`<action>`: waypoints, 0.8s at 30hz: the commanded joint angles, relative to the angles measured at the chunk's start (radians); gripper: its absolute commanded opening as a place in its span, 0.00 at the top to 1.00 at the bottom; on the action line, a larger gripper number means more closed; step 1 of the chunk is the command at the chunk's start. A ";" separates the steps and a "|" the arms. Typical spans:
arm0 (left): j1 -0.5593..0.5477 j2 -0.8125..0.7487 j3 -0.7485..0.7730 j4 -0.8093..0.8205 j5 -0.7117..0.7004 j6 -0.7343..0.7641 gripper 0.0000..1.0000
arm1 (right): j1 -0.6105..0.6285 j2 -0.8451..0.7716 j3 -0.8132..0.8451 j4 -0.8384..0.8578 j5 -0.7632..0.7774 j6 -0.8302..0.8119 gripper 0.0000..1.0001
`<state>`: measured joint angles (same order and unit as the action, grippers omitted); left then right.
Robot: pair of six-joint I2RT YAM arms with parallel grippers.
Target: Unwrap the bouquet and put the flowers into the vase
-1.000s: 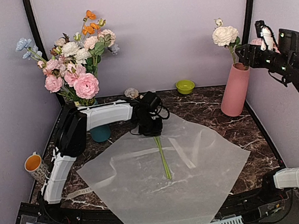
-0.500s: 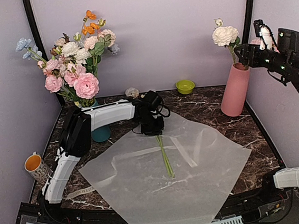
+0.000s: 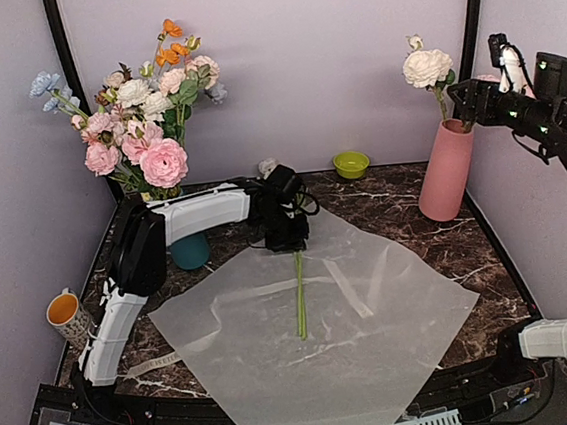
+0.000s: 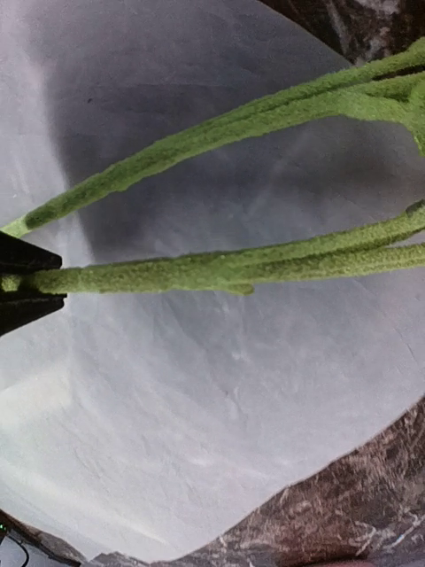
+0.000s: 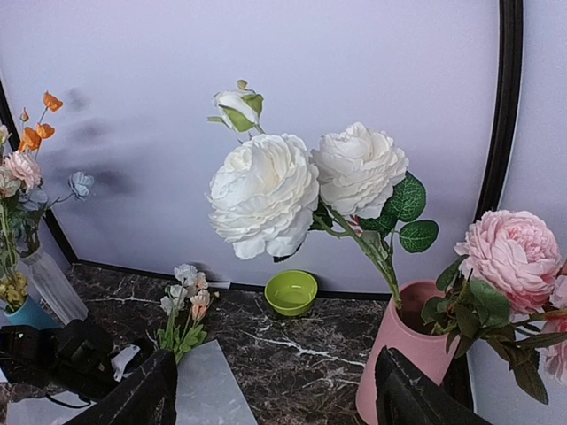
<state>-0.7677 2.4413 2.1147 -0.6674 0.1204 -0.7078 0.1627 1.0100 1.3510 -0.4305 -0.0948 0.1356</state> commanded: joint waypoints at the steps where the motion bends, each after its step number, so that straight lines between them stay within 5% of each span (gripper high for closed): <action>1: 0.005 -0.195 -0.042 0.075 0.053 -0.012 1.00 | -0.005 -0.024 0.032 0.054 -0.030 0.036 0.24; 15: 0.013 -0.460 -0.394 0.398 0.250 0.051 1.00 | -0.003 -0.085 -0.060 0.110 -0.149 0.202 0.24; 18: 0.039 -0.546 -0.563 0.662 0.463 0.011 1.00 | -0.003 -0.097 -0.094 0.139 -0.201 0.255 0.24; 24: 0.114 -0.562 -0.856 1.223 0.907 -0.322 1.00 | 0.001 -0.090 -0.124 0.140 -0.290 0.335 0.24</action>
<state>-0.6956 1.9034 1.3529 0.1204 0.6884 -0.8253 0.1627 0.9249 1.2385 -0.3370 -0.3084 0.3985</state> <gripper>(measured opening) 0.061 0.764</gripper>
